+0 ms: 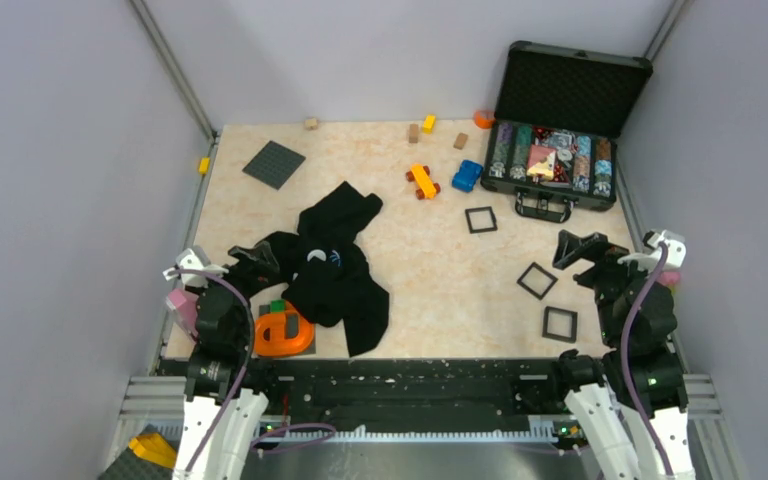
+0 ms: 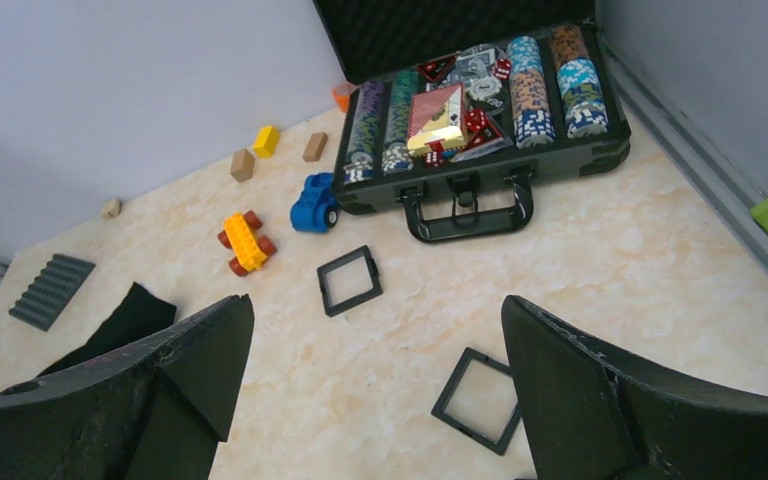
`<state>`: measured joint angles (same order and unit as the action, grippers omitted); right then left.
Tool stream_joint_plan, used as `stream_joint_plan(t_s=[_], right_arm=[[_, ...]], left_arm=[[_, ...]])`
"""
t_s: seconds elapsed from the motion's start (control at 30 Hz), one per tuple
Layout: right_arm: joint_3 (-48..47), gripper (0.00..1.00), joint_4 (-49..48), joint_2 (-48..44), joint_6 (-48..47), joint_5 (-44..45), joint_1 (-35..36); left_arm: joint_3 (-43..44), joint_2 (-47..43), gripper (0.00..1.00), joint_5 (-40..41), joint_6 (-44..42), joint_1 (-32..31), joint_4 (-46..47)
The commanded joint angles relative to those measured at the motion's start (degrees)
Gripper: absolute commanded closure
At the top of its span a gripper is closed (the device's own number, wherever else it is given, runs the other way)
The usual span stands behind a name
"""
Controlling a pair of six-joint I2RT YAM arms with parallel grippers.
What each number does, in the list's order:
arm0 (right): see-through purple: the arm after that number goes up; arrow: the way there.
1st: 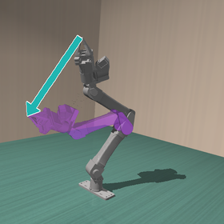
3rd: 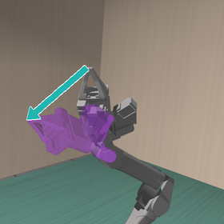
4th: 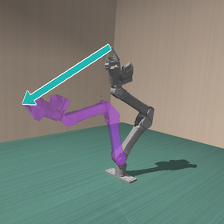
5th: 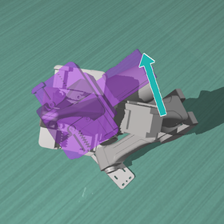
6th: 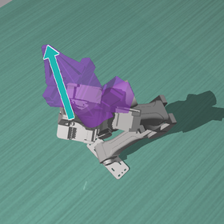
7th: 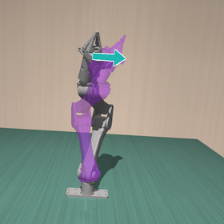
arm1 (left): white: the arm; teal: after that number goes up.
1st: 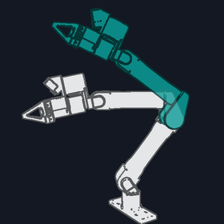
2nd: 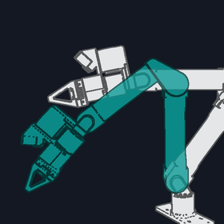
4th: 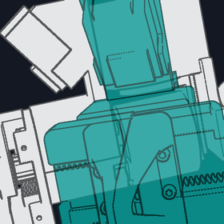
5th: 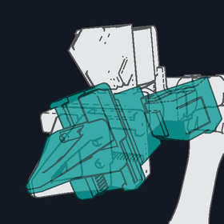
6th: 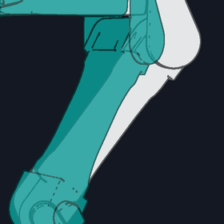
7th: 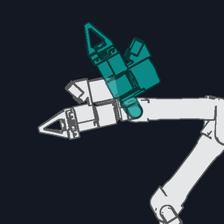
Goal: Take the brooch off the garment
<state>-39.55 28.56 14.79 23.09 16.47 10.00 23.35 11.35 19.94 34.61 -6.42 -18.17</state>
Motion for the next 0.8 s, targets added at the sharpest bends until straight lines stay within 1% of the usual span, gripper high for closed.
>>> stream_joint_plan(t_s=[0.0, 0.13, 0.3, 0.53, 0.67, 0.7, 0.73, 0.77], right_arm=[[-1.8, 0.03, -1.9, -0.9, -0.8, 0.9, 0.3], [-2.1, 0.03, -1.4, -1.2, -0.9, 0.7, 0.3], [-2.0, 0.03, -1.8, -1.0, -1.2, -1.9, 0.3], [0.0, 0.05, -4.0, -0.8, -1.0, -6.4, 0.3], [0.4, 0.05, -5.9, 2.4, 0.2, -8.4, 0.3], [0.5, 0.05, -7.2, 4.1, 0.3, -10.8, 0.4], [0.6, 0.06, -8.2, 5.8, 0.3, -13.1, 0.4], [0.6, 0.06, -9.0, 7.7, 0.4, -15.1, 0.3]], left_arm=[[2.9, -0.9, 0.02, 0.5, 1.1, 0.0, -0.9], [2.9, -1.2, 0.02, 0.3, 0.8, 0.0, -1.2], [3.2, -0.5, 0.02, -3.3, -0.3, 0.0, -1.9], [4.0, 2.0, 0.02, -4.0, 3.7, 0.0, -6.5], [1.7, 4.0, 0.03, -10.3, 5.0, 0.0, -4.5], [0.5, 5.1, 0.03, -14.3, 5.2, 0.0, -2.2], [-0.5, 6.5, 0.03, -20.2, 5.3, 0.0, 0.2], [-1.5, 8.2, 0.03, -23.2, 6.7, 0.0, 1.9]])
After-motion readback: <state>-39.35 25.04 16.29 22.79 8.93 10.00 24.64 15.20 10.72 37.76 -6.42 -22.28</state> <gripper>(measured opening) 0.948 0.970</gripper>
